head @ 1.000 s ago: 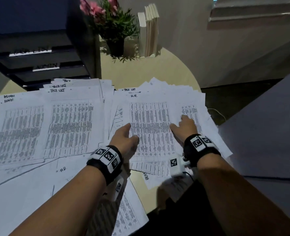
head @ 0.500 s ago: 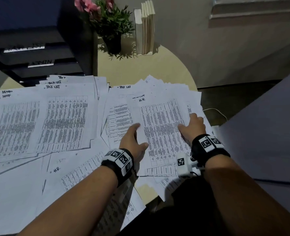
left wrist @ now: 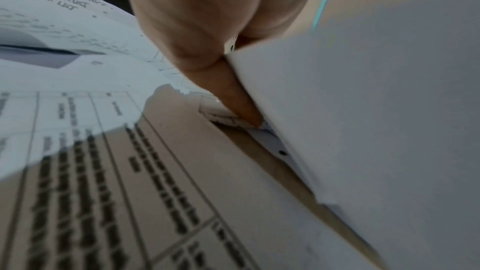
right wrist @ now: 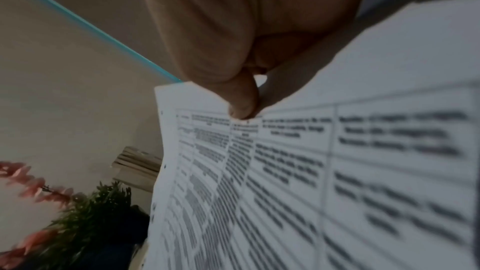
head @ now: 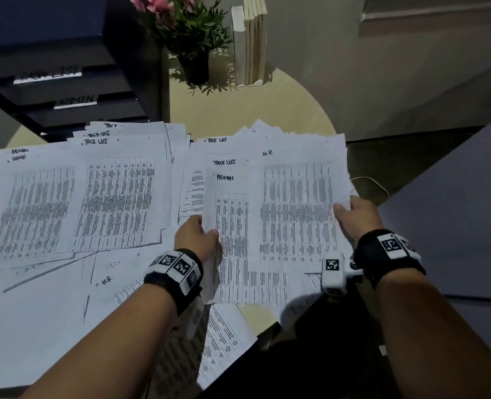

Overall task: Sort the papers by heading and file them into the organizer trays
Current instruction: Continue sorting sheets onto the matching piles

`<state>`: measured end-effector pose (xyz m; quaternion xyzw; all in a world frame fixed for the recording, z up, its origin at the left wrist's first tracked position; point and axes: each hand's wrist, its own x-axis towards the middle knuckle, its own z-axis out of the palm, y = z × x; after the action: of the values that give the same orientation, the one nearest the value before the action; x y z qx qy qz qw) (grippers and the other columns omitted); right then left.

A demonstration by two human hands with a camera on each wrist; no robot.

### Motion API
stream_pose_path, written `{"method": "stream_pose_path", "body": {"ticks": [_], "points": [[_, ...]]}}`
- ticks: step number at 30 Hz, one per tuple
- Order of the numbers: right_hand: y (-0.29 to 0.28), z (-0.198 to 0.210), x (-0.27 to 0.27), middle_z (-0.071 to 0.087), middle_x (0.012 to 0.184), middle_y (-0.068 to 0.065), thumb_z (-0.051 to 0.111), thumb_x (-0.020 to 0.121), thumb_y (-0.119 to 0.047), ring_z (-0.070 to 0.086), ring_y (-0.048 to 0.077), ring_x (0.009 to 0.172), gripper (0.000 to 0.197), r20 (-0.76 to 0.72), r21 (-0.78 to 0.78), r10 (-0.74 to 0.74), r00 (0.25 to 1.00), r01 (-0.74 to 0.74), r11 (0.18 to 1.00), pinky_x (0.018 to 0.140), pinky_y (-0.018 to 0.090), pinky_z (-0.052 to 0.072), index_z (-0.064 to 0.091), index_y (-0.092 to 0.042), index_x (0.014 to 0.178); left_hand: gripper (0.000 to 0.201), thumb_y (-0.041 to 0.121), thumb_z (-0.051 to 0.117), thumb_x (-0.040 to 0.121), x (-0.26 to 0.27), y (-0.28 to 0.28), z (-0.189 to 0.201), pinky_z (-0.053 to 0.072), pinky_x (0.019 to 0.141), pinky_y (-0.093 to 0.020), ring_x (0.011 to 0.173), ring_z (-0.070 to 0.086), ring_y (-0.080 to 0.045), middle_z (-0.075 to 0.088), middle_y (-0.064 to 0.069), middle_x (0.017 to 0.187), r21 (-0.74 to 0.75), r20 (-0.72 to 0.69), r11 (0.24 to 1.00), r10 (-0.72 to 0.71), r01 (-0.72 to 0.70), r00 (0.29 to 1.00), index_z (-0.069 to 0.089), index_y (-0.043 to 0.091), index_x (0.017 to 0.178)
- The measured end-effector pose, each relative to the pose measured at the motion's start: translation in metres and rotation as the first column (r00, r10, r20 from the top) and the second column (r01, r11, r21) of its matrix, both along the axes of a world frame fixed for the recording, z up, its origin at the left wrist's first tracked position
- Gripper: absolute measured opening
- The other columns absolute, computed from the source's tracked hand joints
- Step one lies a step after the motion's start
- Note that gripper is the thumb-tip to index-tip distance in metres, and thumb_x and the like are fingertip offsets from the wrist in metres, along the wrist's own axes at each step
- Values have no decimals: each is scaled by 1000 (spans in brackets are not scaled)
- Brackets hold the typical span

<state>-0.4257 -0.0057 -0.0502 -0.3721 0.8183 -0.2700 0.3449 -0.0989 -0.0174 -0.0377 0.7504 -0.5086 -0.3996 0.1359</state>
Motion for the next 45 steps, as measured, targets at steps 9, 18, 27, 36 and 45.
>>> {"method": "stream_pose_path", "body": {"ticks": [9, 18, 27, 36, 45], "points": [[19, -2, 34, 60, 69, 4, 61, 94, -17, 54, 22, 68, 24, 291, -102, 12, 957, 18, 995, 74, 28, 43, 54, -10, 72, 11, 15, 74, 85, -3, 16, 1, 48, 63, -21, 70, 62, -9, 69, 5, 81, -77, -321, 989, 95, -126, 942, 65, 14, 92], [10, 7, 36, 54, 77, 3, 61, 91, -10, 51, 22, 76, 17, 5, -83, 84, 996, -84, 993, 72, 27, 39, 51, -12, 77, 45, 46, 58, 94, 8, 10, 1, 43, 67, -32, 65, 52, -23, 57, -6, 64, -3, -248, 974, 217, -225, 944, 57, 6, 72], [12, -1, 56, 62, 115, 10, 57, 95, -13, 58, 24, 105, 19, -4, -25, 102, 995, -102, 994, 94, 30, 45, 58, -6, 112, 32, 43, 66, 85, 13, 18, -2, 55, 83, -49, 82, 66, -29, 70, -5, 88, 16, -225, 987, 157, -157, 962, 64, 13, 95], [-19, 8, 86, 69, 95, 10, 45, 88, -11, 66, 33, 85, 32, 24, -114, 117, 993, -113, 987, 70, 33, 55, 70, -31, 88, 22, 17, 60, 94, 46, 7, 2, 49, 89, -41, 100, 62, -37, 62, -17, 110, -126, -28, 912, 390, -391, 920, 50, 5, 109], [-43, 4, 99, 57, 126, 17, 57, 96, -18, 57, 34, 114, 38, -128, 64, 212, 969, -205, 977, 91, 35, 46, 50, -2, 129, 15, 13, 59, 94, 79, 2, -7, 44, 74, -36, 92, 60, -37, 59, -20, 93, -73, 55, 932, 361, -356, 931, 52, -1, 98]]}}
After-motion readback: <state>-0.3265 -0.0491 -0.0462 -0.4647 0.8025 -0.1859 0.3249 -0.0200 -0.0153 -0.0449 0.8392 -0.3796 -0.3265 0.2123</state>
